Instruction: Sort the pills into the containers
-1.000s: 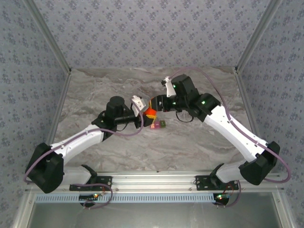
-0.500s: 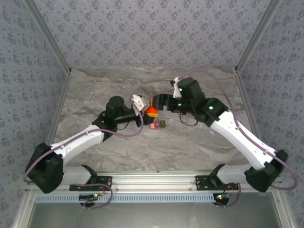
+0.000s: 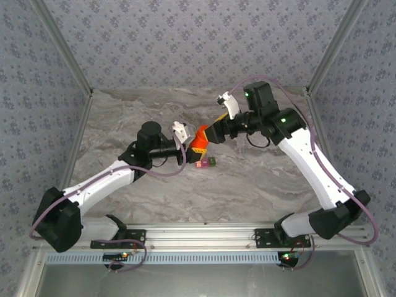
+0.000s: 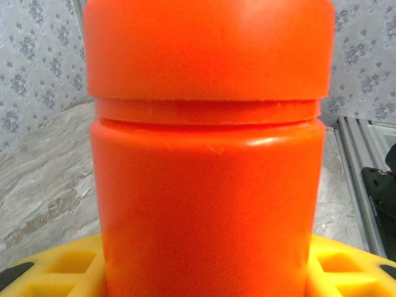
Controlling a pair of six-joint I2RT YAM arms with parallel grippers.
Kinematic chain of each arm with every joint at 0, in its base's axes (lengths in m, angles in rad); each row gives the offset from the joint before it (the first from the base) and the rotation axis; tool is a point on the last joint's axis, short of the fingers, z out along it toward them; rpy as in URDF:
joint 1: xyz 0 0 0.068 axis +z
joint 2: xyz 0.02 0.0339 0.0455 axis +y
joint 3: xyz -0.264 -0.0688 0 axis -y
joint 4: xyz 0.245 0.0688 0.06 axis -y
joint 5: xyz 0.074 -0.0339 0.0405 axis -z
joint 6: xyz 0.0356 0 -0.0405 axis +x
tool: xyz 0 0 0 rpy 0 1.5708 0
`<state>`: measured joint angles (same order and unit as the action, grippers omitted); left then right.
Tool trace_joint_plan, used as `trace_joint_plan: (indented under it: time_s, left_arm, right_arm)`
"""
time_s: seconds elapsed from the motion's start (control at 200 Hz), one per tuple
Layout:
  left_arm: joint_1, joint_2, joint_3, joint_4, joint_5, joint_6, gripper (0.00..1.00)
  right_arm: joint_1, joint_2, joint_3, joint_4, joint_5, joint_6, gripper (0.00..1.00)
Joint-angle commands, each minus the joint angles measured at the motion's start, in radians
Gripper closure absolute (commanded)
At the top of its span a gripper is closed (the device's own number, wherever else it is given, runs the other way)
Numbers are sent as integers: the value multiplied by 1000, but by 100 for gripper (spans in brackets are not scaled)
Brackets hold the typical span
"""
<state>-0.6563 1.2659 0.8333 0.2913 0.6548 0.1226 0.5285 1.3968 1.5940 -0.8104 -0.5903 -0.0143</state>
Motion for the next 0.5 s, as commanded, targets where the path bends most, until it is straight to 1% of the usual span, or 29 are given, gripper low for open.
trace_joint_plan:
  time_s: [0.0,0.085,0.145,0.245,0.43,0.495]
  left_arm:
    - [1,12,56,-21,87,15,100]
    - [1,27,73,-40,107,12,100]
    - [1,33,78,-44,108,11,100]
    - [0,33,74,-35,105,13,100]
    - [1,38,75,-31,97,13,100]
    - [1,39,75,-27,92,11,100]
  right_arm:
    - [1,13,49,-66,-65,-108,18]
    - [1,25,50,-69,-65,-108,20]
    - [0,31,50,-71,-63,-108,23]
    - [1,35,41,-71,-60,-104,30]
    - [-1,37,26,-77,-50,-97,49]
    - [-1,35,18,-75,-54,-80,50]
